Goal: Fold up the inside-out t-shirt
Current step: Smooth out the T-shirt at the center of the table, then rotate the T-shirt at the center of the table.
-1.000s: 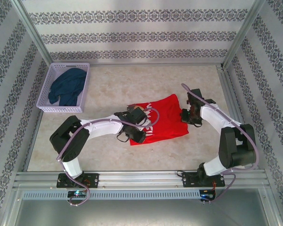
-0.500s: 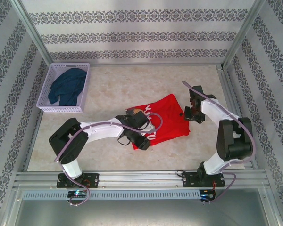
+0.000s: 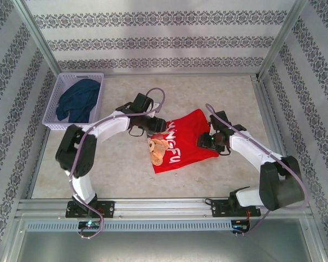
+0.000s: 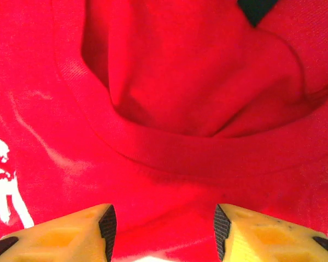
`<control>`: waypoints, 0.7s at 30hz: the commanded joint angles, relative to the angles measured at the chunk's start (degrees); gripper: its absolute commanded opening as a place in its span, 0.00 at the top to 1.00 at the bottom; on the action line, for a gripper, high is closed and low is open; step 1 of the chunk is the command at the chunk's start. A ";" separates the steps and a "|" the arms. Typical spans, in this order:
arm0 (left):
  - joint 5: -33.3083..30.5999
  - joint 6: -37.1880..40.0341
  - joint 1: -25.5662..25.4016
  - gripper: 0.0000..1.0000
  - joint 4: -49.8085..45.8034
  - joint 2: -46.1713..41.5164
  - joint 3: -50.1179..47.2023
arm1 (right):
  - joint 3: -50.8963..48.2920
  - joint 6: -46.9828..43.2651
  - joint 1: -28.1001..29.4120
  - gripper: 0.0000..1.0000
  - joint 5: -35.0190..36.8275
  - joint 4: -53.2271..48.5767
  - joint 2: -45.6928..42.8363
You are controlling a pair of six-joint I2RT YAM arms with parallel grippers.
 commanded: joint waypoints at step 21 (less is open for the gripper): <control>-7.42 -14.40 -10.11 0.35 5.60 -26.98 -33.02 | 37.18 -23.03 6.29 0.47 2.96 -4.61 31.78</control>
